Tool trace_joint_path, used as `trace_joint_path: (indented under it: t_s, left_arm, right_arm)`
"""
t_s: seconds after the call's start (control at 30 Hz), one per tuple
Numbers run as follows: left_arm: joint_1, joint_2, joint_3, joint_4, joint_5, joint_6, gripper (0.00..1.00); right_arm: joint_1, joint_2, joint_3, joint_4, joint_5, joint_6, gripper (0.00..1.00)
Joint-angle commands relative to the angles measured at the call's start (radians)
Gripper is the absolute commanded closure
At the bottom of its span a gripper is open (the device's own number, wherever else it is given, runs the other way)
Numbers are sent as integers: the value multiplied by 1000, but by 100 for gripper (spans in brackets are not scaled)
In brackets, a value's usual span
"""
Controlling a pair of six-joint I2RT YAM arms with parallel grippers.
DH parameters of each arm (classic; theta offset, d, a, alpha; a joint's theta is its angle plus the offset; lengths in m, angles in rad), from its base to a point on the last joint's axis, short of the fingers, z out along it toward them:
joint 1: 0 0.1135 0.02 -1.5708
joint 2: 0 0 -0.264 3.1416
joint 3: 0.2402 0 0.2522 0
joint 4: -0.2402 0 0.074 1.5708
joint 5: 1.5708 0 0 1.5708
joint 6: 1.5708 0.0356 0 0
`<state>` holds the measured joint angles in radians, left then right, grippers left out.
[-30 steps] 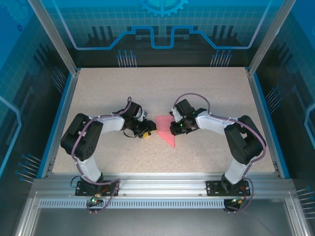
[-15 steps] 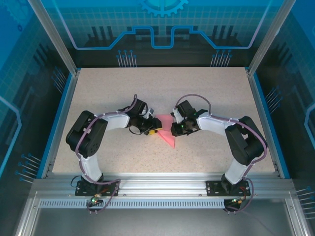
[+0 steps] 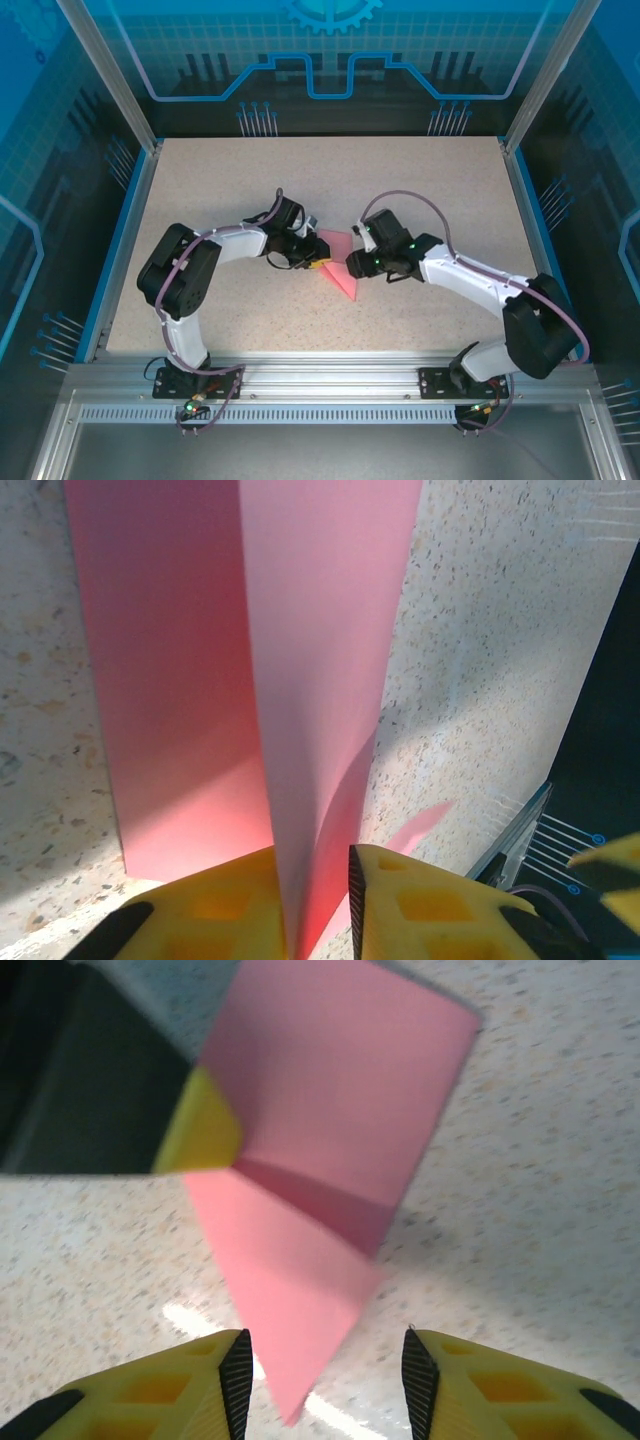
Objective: Fold a paper plane with a square sheet of paper (fold left side to right side)
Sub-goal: Fourth fold the wing at the center of the table.
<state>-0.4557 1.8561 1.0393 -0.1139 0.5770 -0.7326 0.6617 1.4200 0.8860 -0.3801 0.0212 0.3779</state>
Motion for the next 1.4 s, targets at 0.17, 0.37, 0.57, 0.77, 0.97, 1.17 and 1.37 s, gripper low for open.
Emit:
trace_joint_path:
  t_s: [0.17, 0.37, 0.57, 0.77, 0.97, 1.17, 1.37]
  left_arm:
    - [-3, -33, 65, -67, 9, -21, 80]
    - [-3, -27, 85, -93, 7, -26, 81]
    - [-3, -24, 94, -100, 6, -30, 83]
    - [-3, -25, 98, -112, -2, -25, 83]
    - [-2, -36, 99, -126, -17, -18, 82]
    - [11, -69, 94, -149, -35, -2, 72]
    - [53, -130, 76, -171, -35, 18, 57]
  right_arm:
    - [172, 87, -22, 50, 132, 84, 55]
    - [191, 184, 35, 40, 152, 86, 60]
    - [192, 220, 48, 33, 170, 92, 65]
    - [192, 247, 58, 26, 185, 96, 68]
    - [190, 262, 60, 21, 178, 97, 78]
    - [190, 273, 54, 24, 167, 100, 88]
    - [177, 259, 49, 41, 123, 95, 93]
